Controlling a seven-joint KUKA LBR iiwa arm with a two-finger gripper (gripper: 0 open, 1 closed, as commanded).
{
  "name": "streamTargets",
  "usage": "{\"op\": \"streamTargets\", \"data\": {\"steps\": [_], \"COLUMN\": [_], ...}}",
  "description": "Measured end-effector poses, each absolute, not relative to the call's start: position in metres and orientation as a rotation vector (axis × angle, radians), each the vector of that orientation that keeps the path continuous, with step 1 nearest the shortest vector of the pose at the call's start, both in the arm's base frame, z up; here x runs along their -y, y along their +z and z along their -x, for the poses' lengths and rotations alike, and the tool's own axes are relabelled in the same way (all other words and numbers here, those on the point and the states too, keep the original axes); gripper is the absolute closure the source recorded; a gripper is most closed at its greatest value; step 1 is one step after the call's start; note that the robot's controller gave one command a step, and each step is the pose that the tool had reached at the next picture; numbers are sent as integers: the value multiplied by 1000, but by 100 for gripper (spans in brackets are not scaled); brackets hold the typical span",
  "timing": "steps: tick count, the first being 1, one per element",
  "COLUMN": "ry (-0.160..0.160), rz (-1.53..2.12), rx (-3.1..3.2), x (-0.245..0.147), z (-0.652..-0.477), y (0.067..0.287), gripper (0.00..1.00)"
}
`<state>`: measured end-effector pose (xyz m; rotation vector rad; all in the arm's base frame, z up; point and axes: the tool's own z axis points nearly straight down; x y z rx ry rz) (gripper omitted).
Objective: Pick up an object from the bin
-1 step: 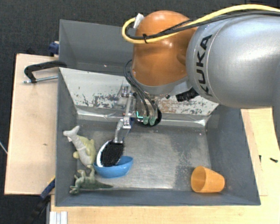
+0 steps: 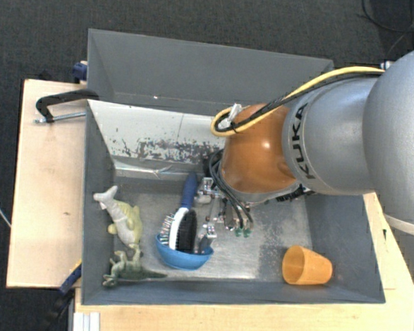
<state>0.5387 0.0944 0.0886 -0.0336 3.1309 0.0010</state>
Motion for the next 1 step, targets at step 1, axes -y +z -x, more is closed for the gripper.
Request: {"op": "streamTargets", "data": {"steps": [1], "ry": [-9], "rz": [256], "rx": [-3094], "x": [-140], "z": [-504], "y": [81], "gripper": [0]}}
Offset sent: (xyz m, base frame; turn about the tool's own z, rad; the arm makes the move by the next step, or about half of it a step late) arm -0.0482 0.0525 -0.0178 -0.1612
